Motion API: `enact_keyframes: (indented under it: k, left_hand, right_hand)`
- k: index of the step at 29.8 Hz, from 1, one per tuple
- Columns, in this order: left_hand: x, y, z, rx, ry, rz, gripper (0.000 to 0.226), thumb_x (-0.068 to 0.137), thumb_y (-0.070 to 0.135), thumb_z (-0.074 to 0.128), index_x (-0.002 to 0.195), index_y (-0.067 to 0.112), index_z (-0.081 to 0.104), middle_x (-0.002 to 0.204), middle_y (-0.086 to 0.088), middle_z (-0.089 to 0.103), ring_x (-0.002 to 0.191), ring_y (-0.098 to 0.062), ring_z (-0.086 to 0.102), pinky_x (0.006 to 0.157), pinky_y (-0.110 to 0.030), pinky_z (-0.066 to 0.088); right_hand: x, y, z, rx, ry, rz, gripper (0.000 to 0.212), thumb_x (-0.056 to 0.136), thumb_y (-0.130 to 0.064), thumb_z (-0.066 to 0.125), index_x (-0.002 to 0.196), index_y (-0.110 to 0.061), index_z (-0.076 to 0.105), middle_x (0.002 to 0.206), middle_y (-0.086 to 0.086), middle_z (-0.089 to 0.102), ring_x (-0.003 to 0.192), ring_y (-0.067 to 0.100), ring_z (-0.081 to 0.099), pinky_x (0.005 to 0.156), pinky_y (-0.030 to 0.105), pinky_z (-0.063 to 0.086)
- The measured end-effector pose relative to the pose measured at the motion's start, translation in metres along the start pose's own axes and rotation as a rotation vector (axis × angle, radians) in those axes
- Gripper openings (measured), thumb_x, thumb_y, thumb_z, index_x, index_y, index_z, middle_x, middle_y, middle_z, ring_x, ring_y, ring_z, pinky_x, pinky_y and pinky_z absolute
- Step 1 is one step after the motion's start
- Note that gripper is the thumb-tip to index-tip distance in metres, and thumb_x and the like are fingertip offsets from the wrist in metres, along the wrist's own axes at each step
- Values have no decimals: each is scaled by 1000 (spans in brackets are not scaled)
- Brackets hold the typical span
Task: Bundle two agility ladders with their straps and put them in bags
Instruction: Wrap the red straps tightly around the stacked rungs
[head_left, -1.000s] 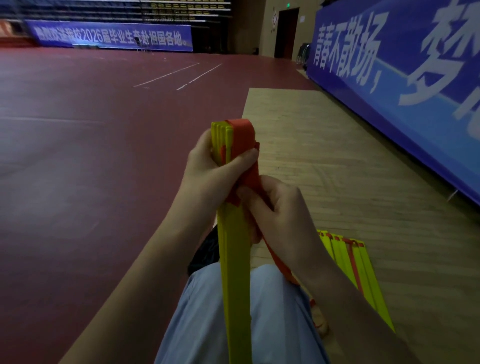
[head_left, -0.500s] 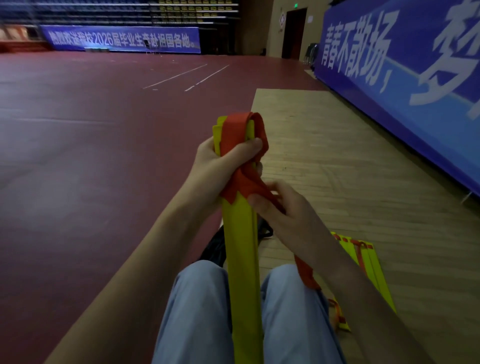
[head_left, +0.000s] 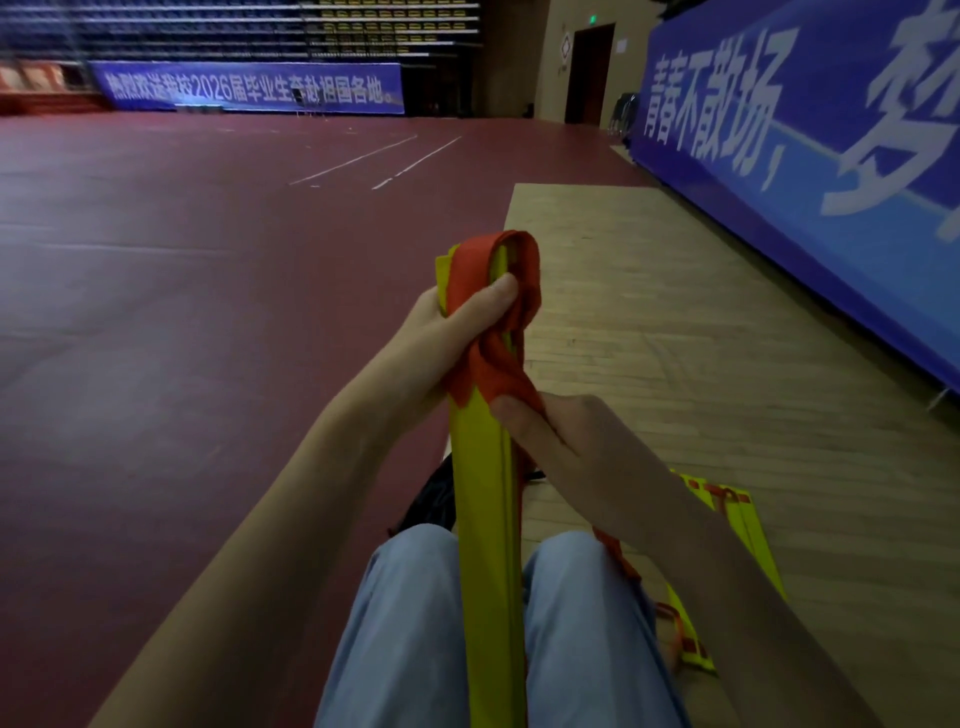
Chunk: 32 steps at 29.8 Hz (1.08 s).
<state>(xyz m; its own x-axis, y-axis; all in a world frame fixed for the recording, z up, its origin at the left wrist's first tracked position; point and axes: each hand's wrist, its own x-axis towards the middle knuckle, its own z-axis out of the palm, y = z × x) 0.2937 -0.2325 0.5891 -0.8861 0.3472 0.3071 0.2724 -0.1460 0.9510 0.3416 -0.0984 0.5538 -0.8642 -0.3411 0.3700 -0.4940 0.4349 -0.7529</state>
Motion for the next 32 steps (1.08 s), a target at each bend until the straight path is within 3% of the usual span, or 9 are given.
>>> enact_keyframes:
  k: [4,9,16,19,22,26,28,30,32]
  left_hand:
    - [-10,10,0,110,263,46,58,70,51,69,117,35,40,107,6,54,86,-5,63,68,-18,54]
    - [-12,21,3,-22,384,-24,38,76,61,50,90,26,56,85,-1,63,76,-14,65,71,-30,54]
    - [-6,21,13,-187,442,-104,31,94,42,44,88,17,61,68,0,62,56,-8,62,56,-22,54]
    - [-3,18,16,-221,484,-139,38,95,41,40,93,9,60,77,-8,62,63,-15,62,52,-21,52]
    - [-2,13,20,-147,557,-43,31,98,36,35,90,14,56,83,-8,57,74,-22,60,62,-29,53]
    - [-5,4,20,134,599,200,27,102,35,24,101,32,51,94,4,55,87,-16,59,82,-36,53]
    - [-9,11,17,172,508,81,44,95,54,26,117,24,48,99,4,56,93,-13,58,86,-36,52]
    - [-11,16,15,253,440,-50,77,78,68,47,139,24,32,119,0,53,111,-19,53,92,-38,48]
    - [-15,16,15,366,472,-36,101,67,54,71,146,31,13,133,2,44,119,-18,47,100,-39,42]
  right_hand:
    - [0,-2,6,2,-18,-21,34,81,-47,35,57,-23,39,42,-9,34,39,6,34,42,14,25]
    - [-1,-7,13,-29,-32,-36,38,90,-40,40,56,-24,38,44,-8,34,41,8,33,43,17,25]
    - [4,-16,-3,-115,-111,118,45,90,-49,40,67,-12,51,61,6,54,55,22,52,56,37,41]
    - [1,-13,0,-24,-79,118,42,90,-47,41,62,-15,46,45,-9,43,39,6,40,43,19,32]
    - [-3,-8,12,73,10,94,38,79,-53,37,61,-20,44,42,-10,38,39,6,34,42,15,27]
    - [-3,-5,21,68,57,68,41,86,-55,40,62,-22,45,53,1,40,49,16,37,48,32,32]
    - [-2,-8,22,6,59,58,37,85,-52,37,64,-24,45,55,6,44,50,21,41,49,38,36]
    - [0,-11,21,-85,42,41,34,87,-50,33,68,-26,45,57,4,47,53,22,48,53,38,38]
    - [4,-15,20,-301,-37,48,35,96,-45,31,78,-20,48,63,1,49,61,22,51,56,31,35]
